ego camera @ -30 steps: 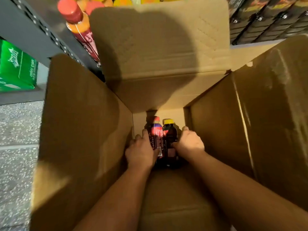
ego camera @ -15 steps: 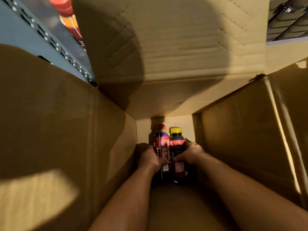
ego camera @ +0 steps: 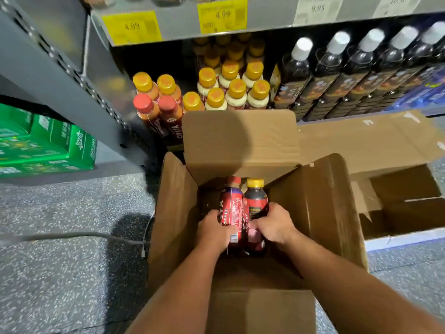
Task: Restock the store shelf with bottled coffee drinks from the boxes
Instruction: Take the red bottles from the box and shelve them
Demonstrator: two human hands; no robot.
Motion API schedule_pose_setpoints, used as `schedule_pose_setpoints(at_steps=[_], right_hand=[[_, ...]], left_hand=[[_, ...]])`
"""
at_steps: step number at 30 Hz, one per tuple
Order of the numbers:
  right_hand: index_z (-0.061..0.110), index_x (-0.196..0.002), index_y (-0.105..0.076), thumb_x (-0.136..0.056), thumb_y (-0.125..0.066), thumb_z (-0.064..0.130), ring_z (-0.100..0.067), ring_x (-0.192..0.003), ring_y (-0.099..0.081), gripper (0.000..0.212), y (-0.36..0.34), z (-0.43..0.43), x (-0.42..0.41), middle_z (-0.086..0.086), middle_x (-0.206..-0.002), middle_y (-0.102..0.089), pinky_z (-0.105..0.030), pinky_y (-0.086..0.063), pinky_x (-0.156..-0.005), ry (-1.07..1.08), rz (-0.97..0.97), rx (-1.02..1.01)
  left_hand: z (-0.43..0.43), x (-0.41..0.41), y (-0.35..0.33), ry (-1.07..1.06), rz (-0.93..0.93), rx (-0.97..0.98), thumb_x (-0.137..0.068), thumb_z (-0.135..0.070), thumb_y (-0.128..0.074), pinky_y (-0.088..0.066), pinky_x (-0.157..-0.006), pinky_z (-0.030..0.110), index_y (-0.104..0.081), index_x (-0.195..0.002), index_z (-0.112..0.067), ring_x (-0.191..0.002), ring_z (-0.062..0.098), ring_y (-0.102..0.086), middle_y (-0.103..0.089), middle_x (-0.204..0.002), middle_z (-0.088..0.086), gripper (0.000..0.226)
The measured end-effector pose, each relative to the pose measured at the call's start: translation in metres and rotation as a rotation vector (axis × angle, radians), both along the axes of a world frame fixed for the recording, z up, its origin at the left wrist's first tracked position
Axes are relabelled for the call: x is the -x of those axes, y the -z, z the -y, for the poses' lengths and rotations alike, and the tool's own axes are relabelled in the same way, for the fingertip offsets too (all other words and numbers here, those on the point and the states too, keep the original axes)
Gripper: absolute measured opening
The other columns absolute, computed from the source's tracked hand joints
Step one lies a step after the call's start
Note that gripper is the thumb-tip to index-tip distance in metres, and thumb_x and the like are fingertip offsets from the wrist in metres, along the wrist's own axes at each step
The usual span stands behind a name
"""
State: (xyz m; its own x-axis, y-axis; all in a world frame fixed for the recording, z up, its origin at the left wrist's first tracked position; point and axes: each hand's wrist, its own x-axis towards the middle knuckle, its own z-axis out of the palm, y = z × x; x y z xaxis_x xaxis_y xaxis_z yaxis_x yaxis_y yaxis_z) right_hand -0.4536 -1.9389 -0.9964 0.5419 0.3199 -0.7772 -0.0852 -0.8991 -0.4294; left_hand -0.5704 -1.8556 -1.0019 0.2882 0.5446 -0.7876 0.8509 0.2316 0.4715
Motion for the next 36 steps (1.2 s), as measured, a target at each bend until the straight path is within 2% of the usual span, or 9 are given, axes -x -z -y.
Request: schedule_pose_setpoints(at_steps=[5, 10, 14, 16, 19, 21, 26, 33, 36], right_hand=[[0.015, -0.105, -0.06, -0.067, -0.078, 0.014, -0.022, -0.095, -0.063, 0.042, -0.113, 0.0, -0.004, -0.005, -0.102, -0.068, -0.037, -0.051, -0.089, 0.037, 0.034, -0.131], [0.016, -0.102, -0.062, -0.064, -0.075, 0.009, -0.024, -0.09, -0.064, 0.041, -0.236, -0.017, -0.024, -0.007, -0.097, -0.069, -0.03, -0.05, -0.078, -0.002, 0.103, -0.212], [0.017, -0.088, -0.065, -0.065, -0.074, 0.001, -0.026, -0.084, -0.067, 0.03, -0.337, -0.034, -0.038, -0.007, -0.087, -0.072, -0.04, -0.054, -0.082, 0.03, 0.149, -0.342], [0.02, -0.079, -0.065, -0.065, -0.075, -0.001, -0.021, -0.078, -0.067, 0.027, -0.387, -0.043, -0.046, -0.004, -0.084, -0.072, -0.032, -0.053, -0.073, 0.033, 0.197, -0.409], [0.019, -0.08, -0.064, -0.066, -0.076, -0.001, -0.013, -0.064, -0.064, 0.027, -0.461, -0.056, -0.059, -0.003, -0.08, -0.071, -0.022, -0.045, -0.054, 0.039, 0.228, -0.501], [0.02, -0.08, -0.064, -0.066, -0.076, 0.0, -0.006, -0.059, -0.062, 0.027, -0.509, -0.064, -0.066, 0.0, -0.074, -0.07, -0.014, -0.043, -0.047, 0.017, 0.26, -0.554], [0.017, -0.085, -0.07, -0.061, -0.079, 0.003, -0.021, -0.083, -0.068, 0.029, -0.626, -0.076, -0.078, -0.004, -0.087, -0.073, -0.034, -0.054, -0.079, -0.022, 0.362, -0.713], [0.016, -0.083, -0.072, -0.063, -0.077, -0.004, -0.02, -0.075, -0.069, 0.029, -0.757, -0.091, -0.078, -0.007, -0.086, -0.075, -0.034, -0.056, -0.074, -0.005, 0.406, -0.998], [0.016, -0.086, -0.072, -0.063, -0.078, 0.0, -0.021, -0.078, -0.07, 0.029, -0.799, -0.094, -0.077, -0.006, -0.086, -0.074, -0.035, -0.057, -0.072, -0.027, 0.437, -1.061]], left_hand=[[-0.006, -0.001, -0.105, -0.046, 0.148, 0.004, -0.079, -0.018, -0.074, -0.052, -0.089, 0.041, -0.056, -0.111, -0.021, -0.097, 0.024, -0.062, -0.063, -0.113, 0.007, 0.037], [-0.025, -0.013, -0.224, -0.068, 0.294, -0.084, -0.079, -0.024, -0.074, -0.04, -0.053, 0.014, -0.057, -0.109, -0.029, -0.073, -0.003, -0.056, -0.062, -0.09, -0.014, 0.035], [-0.042, -0.025, -0.325, -0.047, 0.401, -0.188, -0.079, -0.012, -0.072, -0.049, -0.068, 0.021, -0.061, -0.115, -0.024, -0.082, 0.005, -0.06, -0.066, -0.102, -0.005, 0.039], [-0.051, -0.033, -0.374, -0.062, 0.461, -0.223, -0.078, -0.004, -0.07, -0.052, -0.083, 0.031, -0.062, -0.111, -0.021, -0.092, 0.015, -0.063, -0.067, -0.111, 0.004, 0.038], [-0.067, -0.044, -0.447, -0.111, 0.613, -0.193, -0.079, 0.009, -0.065, -0.053, -0.062, 0.016, -0.058, -0.108, -0.018, -0.071, 0.007, -0.061, -0.067, -0.094, 0.001, 0.04], [-0.075, -0.049, -0.492, -0.121, 0.683, -0.204, -0.078, 0.012, -0.066, -0.052, -0.062, 0.019, -0.057, -0.11, -0.012, -0.072, 0.011, -0.06, -0.066, -0.094, 0.007, 0.04], [-0.09, -0.052, -0.601, -0.12, 0.815, -0.27, -0.074, 0.003, -0.074, -0.054, -0.082, 0.033, -0.064, -0.098, -0.024, -0.091, 0.02, -0.066, -0.067, -0.103, 0.005, 0.038], [-0.112, -0.051, -0.733, -0.094, 0.993, -0.438, -0.071, 0.005, -0.074, -0.054, -0.073, 0.021, -0.064, -0.095, -0.026, -0.082, 0.007, -0.068, -0.071, -0.095, -0.004, 0.04], [-0.12, -0.049, -0.774, -0.079, 1.039, -0.477, -0.072, 0.0, -0.076, -0.054, -0.077, 0.023, -0.063, -0.109, -0.021, -0.087, 0.008, -0.067, -0.069, -0.101, -0.002, 0.044]])
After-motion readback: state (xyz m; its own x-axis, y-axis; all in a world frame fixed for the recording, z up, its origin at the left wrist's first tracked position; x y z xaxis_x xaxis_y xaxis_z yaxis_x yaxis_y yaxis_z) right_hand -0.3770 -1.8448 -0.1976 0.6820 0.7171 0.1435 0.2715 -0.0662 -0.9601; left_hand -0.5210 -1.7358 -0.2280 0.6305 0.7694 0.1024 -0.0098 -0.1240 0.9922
